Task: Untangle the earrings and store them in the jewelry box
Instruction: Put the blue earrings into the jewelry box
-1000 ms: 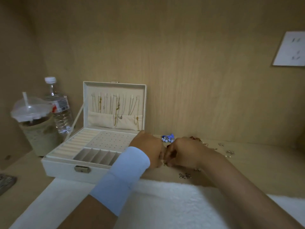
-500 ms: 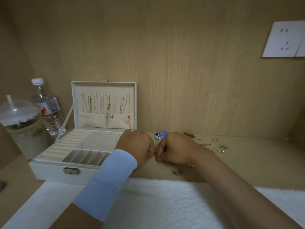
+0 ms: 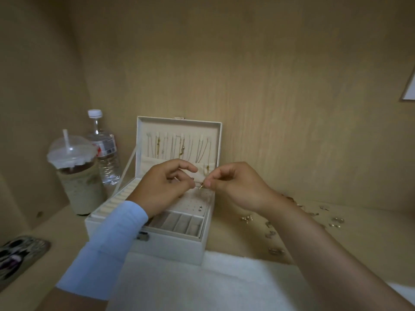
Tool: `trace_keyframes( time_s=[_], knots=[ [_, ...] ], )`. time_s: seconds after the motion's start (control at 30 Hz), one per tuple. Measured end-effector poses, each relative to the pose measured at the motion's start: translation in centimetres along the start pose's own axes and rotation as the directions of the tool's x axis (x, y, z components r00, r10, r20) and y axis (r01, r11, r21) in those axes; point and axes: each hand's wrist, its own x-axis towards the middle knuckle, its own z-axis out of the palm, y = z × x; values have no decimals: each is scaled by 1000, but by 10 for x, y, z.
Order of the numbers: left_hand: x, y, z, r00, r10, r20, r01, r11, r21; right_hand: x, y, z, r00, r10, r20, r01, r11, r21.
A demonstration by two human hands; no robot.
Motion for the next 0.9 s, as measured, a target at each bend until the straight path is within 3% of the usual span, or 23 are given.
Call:
trace_keyframes(
  time_s=[0.37, 0.5, 0.63, 0.8, 0.9],
  knots=[
    [-3, -41, -56, 987, -26, -156, -8, 977, -214, 54, -33, 68, 969, 148, 198, -180, 971, 158],
    [-4, -47, -65, 983, -54, -176, -2, 954, -299, 69, -38, 77, 924, 196, 329, -299, 906, 301],
    [-4, -51, -71, 978, -42, -205, -15, 964, -266, 71, -38, 87, 895, 216, 390, -363, 862, 355],
    [-2, -54, -73, 969, -33, -246, -26, 972, -232, 71, -38, 92, 909, 247, 337, -376, 835, 402],
    [-2, -54, -72, 966, -75, -249, 21, 976, -215, 68, -40, 92, 971, 164, 172, -217, 907, 361]
  ],
)
